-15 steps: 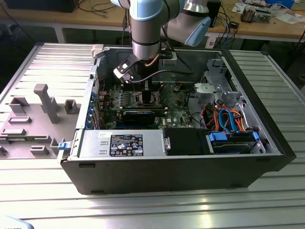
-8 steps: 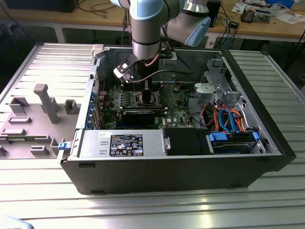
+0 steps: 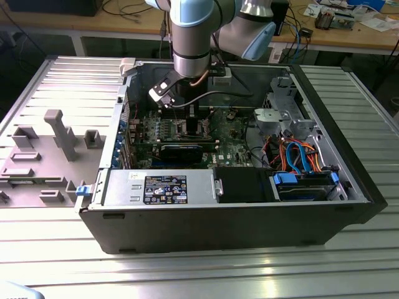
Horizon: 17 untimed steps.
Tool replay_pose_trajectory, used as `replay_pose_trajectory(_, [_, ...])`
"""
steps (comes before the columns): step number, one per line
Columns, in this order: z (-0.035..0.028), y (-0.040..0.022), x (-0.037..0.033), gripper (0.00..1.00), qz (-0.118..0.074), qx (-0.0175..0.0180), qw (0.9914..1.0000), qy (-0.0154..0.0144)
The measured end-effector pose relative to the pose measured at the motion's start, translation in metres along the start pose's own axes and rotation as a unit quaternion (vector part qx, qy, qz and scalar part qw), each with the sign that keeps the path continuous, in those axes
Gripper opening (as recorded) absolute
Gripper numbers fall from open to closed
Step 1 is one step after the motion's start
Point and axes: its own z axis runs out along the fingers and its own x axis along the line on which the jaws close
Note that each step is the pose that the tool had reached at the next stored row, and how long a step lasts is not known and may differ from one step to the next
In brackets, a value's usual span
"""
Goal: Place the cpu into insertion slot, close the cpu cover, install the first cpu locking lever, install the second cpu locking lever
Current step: 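Place the cpu into insertion slot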
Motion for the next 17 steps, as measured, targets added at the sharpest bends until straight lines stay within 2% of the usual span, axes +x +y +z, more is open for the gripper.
replay_pose_trajectory(5, [-0.0081, 0.0004, -0.0001, 0.62, 0.000, 0.0000, 1.00000, -0.0007])
replay_pose_trajectory(14, [-0.0084, 0.0005, -0.0022, 0.62, 0.000, 0.0000, 1.00000, -0.0008])
replay_pose_trajectory(17, [-0.0134, 0.0007, -0.0023, 0.62, 0.000, 0.0000, 1.00000, -0.0008])
